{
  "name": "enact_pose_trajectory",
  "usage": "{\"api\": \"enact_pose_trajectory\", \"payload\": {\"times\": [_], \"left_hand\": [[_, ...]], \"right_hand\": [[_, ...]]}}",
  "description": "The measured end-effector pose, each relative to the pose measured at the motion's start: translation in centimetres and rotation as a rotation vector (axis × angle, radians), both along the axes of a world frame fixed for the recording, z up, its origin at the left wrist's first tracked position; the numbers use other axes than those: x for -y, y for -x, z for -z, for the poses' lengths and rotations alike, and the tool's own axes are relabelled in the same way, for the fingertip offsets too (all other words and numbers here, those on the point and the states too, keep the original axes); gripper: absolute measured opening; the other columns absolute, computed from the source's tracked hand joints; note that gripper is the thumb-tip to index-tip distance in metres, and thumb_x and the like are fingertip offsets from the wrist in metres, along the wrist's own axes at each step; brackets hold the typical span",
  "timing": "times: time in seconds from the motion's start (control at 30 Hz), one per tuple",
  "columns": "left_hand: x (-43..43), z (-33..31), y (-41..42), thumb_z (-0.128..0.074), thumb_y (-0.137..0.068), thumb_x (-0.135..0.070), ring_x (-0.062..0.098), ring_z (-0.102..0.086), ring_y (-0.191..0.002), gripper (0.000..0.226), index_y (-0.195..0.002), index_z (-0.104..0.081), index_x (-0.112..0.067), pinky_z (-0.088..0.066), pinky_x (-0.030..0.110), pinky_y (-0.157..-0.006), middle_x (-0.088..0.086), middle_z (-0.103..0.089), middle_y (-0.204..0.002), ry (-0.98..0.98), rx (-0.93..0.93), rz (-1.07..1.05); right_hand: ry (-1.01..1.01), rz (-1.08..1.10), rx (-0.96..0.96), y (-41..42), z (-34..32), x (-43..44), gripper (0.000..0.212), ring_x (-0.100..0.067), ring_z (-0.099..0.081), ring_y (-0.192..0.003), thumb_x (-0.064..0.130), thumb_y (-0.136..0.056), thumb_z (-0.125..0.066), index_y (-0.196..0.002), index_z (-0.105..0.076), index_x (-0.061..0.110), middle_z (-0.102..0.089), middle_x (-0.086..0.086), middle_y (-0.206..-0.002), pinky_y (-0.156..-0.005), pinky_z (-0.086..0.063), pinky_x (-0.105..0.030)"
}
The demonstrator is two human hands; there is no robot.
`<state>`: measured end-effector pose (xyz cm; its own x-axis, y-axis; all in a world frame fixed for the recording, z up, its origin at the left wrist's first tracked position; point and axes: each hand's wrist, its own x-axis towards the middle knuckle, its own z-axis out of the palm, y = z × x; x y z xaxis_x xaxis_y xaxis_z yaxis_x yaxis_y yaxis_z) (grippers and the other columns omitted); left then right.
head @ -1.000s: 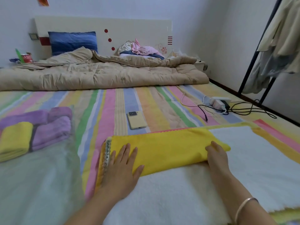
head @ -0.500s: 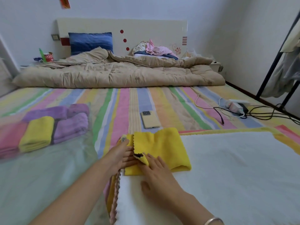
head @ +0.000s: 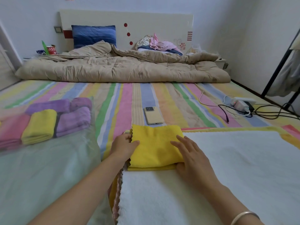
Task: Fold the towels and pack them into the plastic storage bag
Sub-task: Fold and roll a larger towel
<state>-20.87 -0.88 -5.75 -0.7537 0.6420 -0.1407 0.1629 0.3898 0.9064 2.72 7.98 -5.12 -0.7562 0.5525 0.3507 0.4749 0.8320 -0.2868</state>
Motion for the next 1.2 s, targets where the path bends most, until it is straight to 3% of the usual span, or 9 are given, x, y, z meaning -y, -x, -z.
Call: {"api": "enact_pose_trajectory", "payload": {"times": [0.2, 0.33, 0.43, 0.6, 0.73, 0.87, 1.0, 1.1, 1.2], "left_hand": [[0.0, 0.7, 0.1, -0.074, -0.082, -0.027, 0.020, -0.066, -0.099, 0.026, -0.107, -0.067, -0.021, -0.053, 0.043, -0.092, 0.000, -0.069, -0.111, 0.023, -0.028, -0.007], [-0.1, 0.9, -0.2, -0.072, -0.085, -0.027, 0.022, -0.065, -0.097, 0.025, -0.107, -0.066, -0.017, -0.052, 0.043, -0.090, 0.000, -0.070, -0.104, 0.081, -0.129, -0.015], [0.0, 0.7, -0.6, -0.068, -0.088, -0.026, 0.024, -0.063, -0.098, 0.021, -0.106, -0.064, -0.016, -0.051, 0.041, -0.089, 0.001, -0.069, -0.105, 0.112, -0.194, -0.040], [0.5, -0.7, -1.2, -0.064, -0.091, -0.026, 0.026, -0.059, -0.102, 0.034, -0.121, -0.052, -0.017, -0.046, 0.034, -0.077, 0.005, -0.060, -0.120, 0.204, -0.322, -0.064], [0.3, -2.1, -3.4, -0.055, -0.091, -0.018, 0.026, -0.038, -0.131, 0.055, -0.141, -0.034, -0.020, -0.039, 0.039, -0.097, 0.003, -0.023, -0.153, 0.242, -0.857, -0.053], [-1.8, -2.7, -6.7, -0.042, -0.096, -0.031, 0.016, -0.011, -0.148, 0.060, -0.152, -0.022, -0.020, -0.009, 0.037, -0.119, -0.001, -0.013, -0.162, 0.211, -0.990, 0.345], [-3.0, 0.0, -7.3, -0.014, -0.096, -0.049, 0.016, 0.012, -0.149, 0.070, -0.155, -0.001, -0.014, 0.008, 0.047, -0.119, 0.002, 0.007, -0.163, 0.496, -1.016, 0.539], [-2.4, 1.5, -7.6, 0.016, -0.079, -0.051, 0.019, 0.014, -0.149, 0.085, -0.155, 0.003, -0.014, 0.008, 0.050, -0.119, 0.004, 0.011, -0.162, 0.511, -1.141, 0.547], [-2.6, 1.5, -6.8, 0.000, -0.089, -0.045, 0.018, -0.009, -0.149, 0.073, -0.153, -0.020, -0.017, -0.002, 0.043, -0.121, 0.003, -0.017, -0.161, 0.232, -0.938, 0.545]], "right_hand": [[-0.218, 0.051, 0.018, -0.2, 1.5, -0.2, 0.051, -0.029, -0.059, -0.119, 0.002, -0.069, -0.060, -0.115, -0.066, 0.022, -0.060, -0.003, -0.131, -0.050, -0.056, -0.034], [-0.296, 0.134, 0.058, -0.2, 2.0, -0.1, 0.057, -0.031, -0.066, -0.106, -0.001, -0.059, -0.079, -0.111, -0.069, 0.020, -0.065, -0.006, -0.123, -0.039, -0.051, -0.033], [-0.278, 0.128, 0.108, 0.1, 2.0, 0.1, 0.061, -0.032, -0.065, -0.107, 0.001, -0.057, -0.082, -0.114, -0.069, 0.018, -0.064, -0.008, -0.125, -0.045, -0.055, -0.035], [0.261, 0.042, 0.021, -1.4, 1.6, -0.5, 0.058, -0.012, -0.026, -0.141, 0.027, -0.078, -0.051, -0.136, -0.049, 0.032, -0.028, 0.011, -0.153, -0.104, -0.039, -0.032], [0.859, 0.424, -0.518, -0.5, -0.3, -0.6, 0.036, -0.016, -0.051, -0.117, 0.036, -0.089, -0.049, -0.123, -0.056, 0.028, -0.054, 0.003, -0.128, -0.092, -0.041, -0.031], [1.145, 0.587, -0.494, 1.0, -0.8, -0.9, 0.041, -0.021, -0.056, -0.095, 0.033, -0.088, -0.064, -0.125, -0.054, 0.017, -0.056, -0.003, -0.114, -0.078, -0.050, -0.036], [1.162, 0.534, -0.496, 2.0, -1.0, 0.6, 0.024, -0.019, -0.055, -0.060, 0.024, -0.081, -0.072, -0.096, -0.064, 0.007, -0.063, -0.005, -0.076, -0.057, -0.045, -0.031], [0.981, 0.531, -0.540, 3.1, -0.6, 1.8, 0.024, -0.013, -0.061, -0.075, 0.020, -0.077, -0.072, -0.099, -0.063, 0.014, -0.066, 0.001, -0.086, -0.066, -0.047, -0.029], [0.692, 0.450, -0.560, 4.5, -0.4, 3.4, 0.022, -0.013, -0.061, -0.083, 0.021, -0.073, -0.064, -0.095, -0.062, 0.025, -0.065, 0.005, -0.090, -0.067, -0.044, -0.028]]}}
